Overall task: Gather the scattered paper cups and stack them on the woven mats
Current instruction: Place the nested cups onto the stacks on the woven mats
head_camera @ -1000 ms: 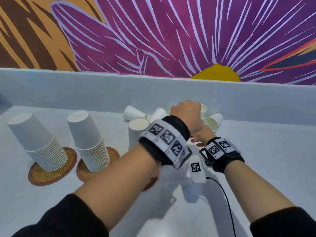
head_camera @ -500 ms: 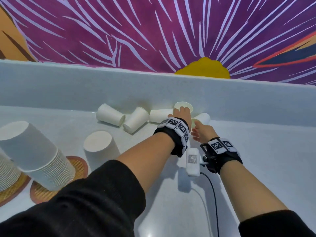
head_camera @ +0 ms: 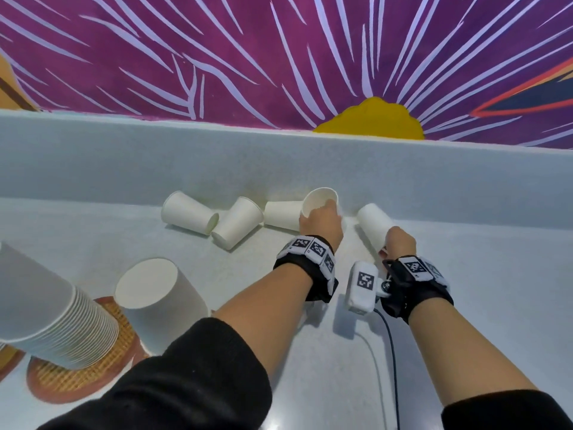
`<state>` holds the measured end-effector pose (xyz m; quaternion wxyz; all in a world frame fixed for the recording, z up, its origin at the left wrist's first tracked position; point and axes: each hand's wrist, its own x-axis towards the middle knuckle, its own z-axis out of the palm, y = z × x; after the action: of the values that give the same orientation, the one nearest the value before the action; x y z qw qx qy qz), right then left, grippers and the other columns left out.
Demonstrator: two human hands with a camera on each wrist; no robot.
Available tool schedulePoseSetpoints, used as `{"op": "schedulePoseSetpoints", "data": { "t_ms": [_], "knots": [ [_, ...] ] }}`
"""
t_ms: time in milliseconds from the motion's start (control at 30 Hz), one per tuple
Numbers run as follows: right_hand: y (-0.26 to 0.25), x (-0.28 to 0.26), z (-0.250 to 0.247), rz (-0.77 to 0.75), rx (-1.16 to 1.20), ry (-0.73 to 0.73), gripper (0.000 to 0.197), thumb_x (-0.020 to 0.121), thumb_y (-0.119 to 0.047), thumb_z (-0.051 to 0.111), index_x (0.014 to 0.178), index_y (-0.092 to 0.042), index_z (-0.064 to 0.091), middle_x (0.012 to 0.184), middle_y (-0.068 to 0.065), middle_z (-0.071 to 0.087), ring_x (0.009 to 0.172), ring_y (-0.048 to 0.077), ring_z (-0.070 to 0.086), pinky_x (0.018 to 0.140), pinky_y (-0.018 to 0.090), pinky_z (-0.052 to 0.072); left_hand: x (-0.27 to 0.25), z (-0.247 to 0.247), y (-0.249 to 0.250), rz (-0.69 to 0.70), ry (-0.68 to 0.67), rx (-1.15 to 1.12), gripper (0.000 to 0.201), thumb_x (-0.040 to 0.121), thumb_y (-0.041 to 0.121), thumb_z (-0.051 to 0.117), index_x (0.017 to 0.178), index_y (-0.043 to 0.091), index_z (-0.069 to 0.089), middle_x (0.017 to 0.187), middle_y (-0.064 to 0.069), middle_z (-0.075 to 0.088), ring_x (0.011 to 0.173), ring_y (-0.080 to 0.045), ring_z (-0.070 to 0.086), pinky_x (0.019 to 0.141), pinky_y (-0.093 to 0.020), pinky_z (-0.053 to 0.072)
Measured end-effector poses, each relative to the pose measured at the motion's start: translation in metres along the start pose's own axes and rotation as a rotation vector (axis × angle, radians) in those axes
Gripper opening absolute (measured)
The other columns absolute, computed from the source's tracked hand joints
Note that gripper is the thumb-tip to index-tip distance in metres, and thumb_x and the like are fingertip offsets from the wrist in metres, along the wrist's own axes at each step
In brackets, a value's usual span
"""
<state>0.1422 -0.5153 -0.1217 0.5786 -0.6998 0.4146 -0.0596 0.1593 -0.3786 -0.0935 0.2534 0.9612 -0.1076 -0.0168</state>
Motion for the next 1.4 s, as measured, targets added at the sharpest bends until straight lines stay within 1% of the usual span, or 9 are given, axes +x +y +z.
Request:
{"op": "schedulePoseSetpoints", "data": {
  "t_ms": [167,333,433,733,933,1000,1100,1233,1400],
  "knots": [
    [0.000,-0.023,-0.021,-0.146,-0.036,0.163,0.033,0.097,-0.001,0.036,0.123,0.015,0.047,0.129,0.032,0.050,0.121,0.040,0.048,0.099,0.039,0.036,-0.022,-0.007,0.003,-0.162,0.271,-0.605,0.038,0.098,0.031,0.043,0.127,0.006,0.046,0.115,-0.020,0.062,0.109,-0.037,0.056,0.091,-0.040,0.045],
    [0.003,-0.047,-0.035,-0.283,0.092,0.264,0.036,0.095,-0.015,0.030,0.104,0.007,0.057,0.108,0.029,0.055,0.087,0.033,0.047,0.073,0.037,0.036,-0.039,-0.012,-0.002,-0.095,0.107,-0.536,0.049,0.073,0.043,0.075,0.097,0.002,0.064,0.101,-0.015,0.065,0.097,-0.030,0.061,0.089,-0.037,0.050],
    [0.000,-0.064,-0.038,-0.481,0.126,0.249,0.022,0.081,-0.024,0.032,0.069,-0.011,0.045,0.075,0.011,0.045,0.075,0.021,0.037,0.063,0.028,0.029,-0.054,-0.012,-0.005,0.023,-0.084,-0.297,0.056,0.064,0.029,0.082,0.104,0.007,0.051,0.112,-0.006,0.041,0.098,-0.022,0.047,0.088,-0.027,0.043],
    [-0.008,-0.098,-0.024,-0.982,-0.234,-0.067,0.029,0.077,-0.016,0.037,0.076,-0.006,0.064,0.071,0.001,0.052,0.079,0.015,0.044,0.064,0.010,0.032,-0.079,-0.001,-0.012,0.141,-0.123,-0.517,0.119,0.050,0.016,0.087,0.142,0.027,0.012,0.127,-0.007,0.042,0.113,-0.026,0.049,0.095,-0.044,0.049],
    [-0.003,-0.109,-0.014,-0.764,-0.267,-0.424,0.024,0.077,-0.002,0.043,0.057,-0.012,0.054,0.059,0.005,0.048,0.058,0.019,0.044,0.054,0.025,0.033,-0.073,-0.020,-0.004,0.076,0.018,-0.723,0.101,0.065,0.009,0.079,0.145,0.024,0.018,0.133,-0.013,0.042,0.122,-0.024,0.046,0.099,-0.027,0.038],
    [-0.001,-0.113,-0.010,-0.749,-0.134,-0.420,0.016,0.071,-0.016,0.046,0.076,-0.018,0.060,0.084,0.000,0.054,0.078,0.010,0.051,0.068,0.020,0.040,-0.071,-0.026,-0.003,0.114,0.079,-0.648,0.075,0.069,0.009,0.077,0.133,0.021,0.040,0.128,-0.012,0.047,0.111,-0.020,0.050,0.089,-0.020,0.036],
    [0.001,-0.109,-0.009,-0.585,0.104,-0.471,0.061,0.072,-0.036,0.056,0.131,-0.021,0.044,0.124,-0.004,0.046,0.111,0.007,0.048,0.089,0.019,0.039,-0.061,-0.031,-0.004,-0.006,0.215,-0.638,0.041,0.073,0.025,0.076,0.105,0.009,0.057,0.112,-0.011,0.058,0.093,-0.019,0.054,0.083,-0.026,0.045],
    [0.004,-0.103,-0.012,-0.380,-0.019,-0.716,0.073,0.068,-0.037,0.069,0.132,-0.013,0.044,0.115,0.002,0.063,0.096,0.017,0.064,0.077,0.030,0.050,-0.049,-0.034,0.000,-0.186,0.188,-0.763,0.055,0.090,0.055,0.048,0.104,0.003,0.057,0.105,-0.015,0.064,0.099,-0.031,0.059,0.086,-0.034,0.045],
    [0.016,-0.080,-0.012,-0.448,-0.144,-0.429,0.059,0.076,-0.010,0.073,0.127,-0.015,0.044,0.117,0.007,0.058,0.094,0.016,0.058,0.071,0.028,0.049,-0.027,-0.020,-0.015,-0.200,0.257,-0.464,0.029,0.098,0.022,0.042,0.120,0.007,0.051,0.131,-0.014,0.049,0.121,-0.032,0.045,0.098,-0.039,0.035]
  ]
}}
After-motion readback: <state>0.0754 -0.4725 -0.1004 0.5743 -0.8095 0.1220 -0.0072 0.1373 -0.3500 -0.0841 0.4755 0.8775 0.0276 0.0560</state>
